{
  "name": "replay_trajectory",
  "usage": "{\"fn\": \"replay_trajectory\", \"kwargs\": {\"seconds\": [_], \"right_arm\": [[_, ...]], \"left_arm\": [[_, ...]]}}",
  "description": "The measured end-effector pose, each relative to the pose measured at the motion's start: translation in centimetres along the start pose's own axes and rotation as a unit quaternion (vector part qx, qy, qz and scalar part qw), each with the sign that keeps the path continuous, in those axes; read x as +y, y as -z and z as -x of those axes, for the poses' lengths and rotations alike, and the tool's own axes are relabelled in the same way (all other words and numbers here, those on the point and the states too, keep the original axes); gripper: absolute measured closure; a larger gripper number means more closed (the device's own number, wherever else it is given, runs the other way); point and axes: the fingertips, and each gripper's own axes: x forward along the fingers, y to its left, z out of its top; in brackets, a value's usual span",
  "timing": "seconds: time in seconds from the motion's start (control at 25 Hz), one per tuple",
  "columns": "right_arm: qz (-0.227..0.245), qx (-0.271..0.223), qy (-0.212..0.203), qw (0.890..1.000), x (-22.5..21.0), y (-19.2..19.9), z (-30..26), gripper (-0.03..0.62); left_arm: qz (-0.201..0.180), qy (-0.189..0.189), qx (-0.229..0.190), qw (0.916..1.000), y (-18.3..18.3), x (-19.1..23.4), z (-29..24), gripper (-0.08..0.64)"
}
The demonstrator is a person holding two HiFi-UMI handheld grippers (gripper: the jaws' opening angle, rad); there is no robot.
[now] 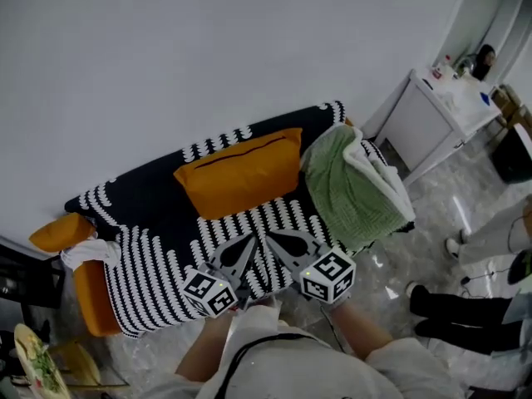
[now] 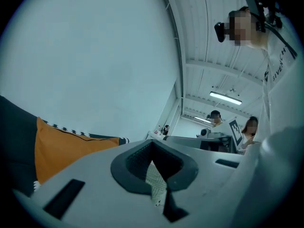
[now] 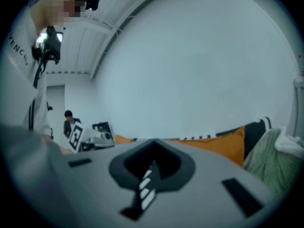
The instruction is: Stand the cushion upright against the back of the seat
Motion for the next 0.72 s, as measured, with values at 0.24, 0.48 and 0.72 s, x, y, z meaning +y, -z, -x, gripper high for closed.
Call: {"fn": "replay_trajectory", "kwargs": {"seconds": [0.24, 0.48, 0.72], "right_arm": [[0.02, -0.003, -0.005, 1.0, 2.8, -1.3, 1.7, 0.575], [0.036, -0.016, -0.006, 0.999, 4.8, -2.7, 3.5, 0.575], [0.048, -0.026, 0.021, 0.998, 5.1, -3.5, 4.6, 0.575]], "left_arm": [[-0.02, 0.0, -0.002, 0.9998, -1.8, -2.9, 1.7, 0.535], [-0.038, -0.006, -0.009, 0.9992, -2.6, -4.3, 2.7, 0.535], [-0.049, -0.033, -0.004, 0.9983, -2.4, -3.7, 3.5, 0.535]]}}
